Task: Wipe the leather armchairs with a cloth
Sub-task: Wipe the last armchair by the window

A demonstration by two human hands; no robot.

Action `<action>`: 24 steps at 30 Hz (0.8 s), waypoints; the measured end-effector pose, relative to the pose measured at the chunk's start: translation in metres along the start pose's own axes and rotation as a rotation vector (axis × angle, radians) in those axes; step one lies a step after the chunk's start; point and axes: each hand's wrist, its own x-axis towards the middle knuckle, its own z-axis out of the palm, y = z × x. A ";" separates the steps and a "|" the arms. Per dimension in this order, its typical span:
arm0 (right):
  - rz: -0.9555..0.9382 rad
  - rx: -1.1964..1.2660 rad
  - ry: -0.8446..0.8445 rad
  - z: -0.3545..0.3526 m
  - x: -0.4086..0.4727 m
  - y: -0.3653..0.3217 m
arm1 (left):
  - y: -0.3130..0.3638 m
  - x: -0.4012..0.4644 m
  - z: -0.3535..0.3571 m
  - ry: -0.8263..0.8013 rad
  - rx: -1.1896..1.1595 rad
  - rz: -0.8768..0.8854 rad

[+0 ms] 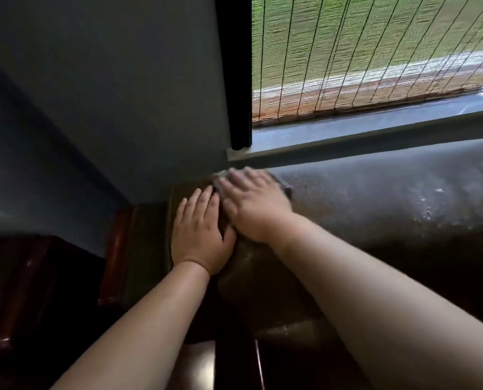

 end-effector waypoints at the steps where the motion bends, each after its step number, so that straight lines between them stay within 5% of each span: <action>1: -0.074 -0.003 -0.014 0.004 -0.009 -0.006 | 0.000 0.000 0.000 0.007 -0.006 -0.006; 3: -0.090 -0.007 -0.022 -0.001 -0.022 0.016 | -0.001 -0.001 -0.001 0.015 -0.026 -0.004; 7: 0.308 -0.019 -0.022 -0.023 -0.045 0.118 | 0.000 -0.003 -0.001 0.019 -0.027 -0.009; 9: 0.399 -0.002 -0.016 -0.024 -0.055 0.113 | 0.000 -0.002 -0.001 0.025 -0.025 -0.006; 13: 0.061 -0.032 0.007 0.015 -0.088 0.004 | -0.001 -0.002 -0.004 0.044 -0.030 0.018; 16: -0.030 -0.087 0.007 0.013 -0.112 0.021 | -0.003 -0.002 -0.001 0.057 -0.032 0.024; 20: 0.368 -0.047 0.109 -0.009 -0.128 0.123 | 0.001 -0.002 -0.001 0.073 -0.036 0.005; 24: 0.458 -0.003 0.163 0.009 -0.126 0.063 | 0.002 -0.001 -0.002 0.083 -0.034 0.012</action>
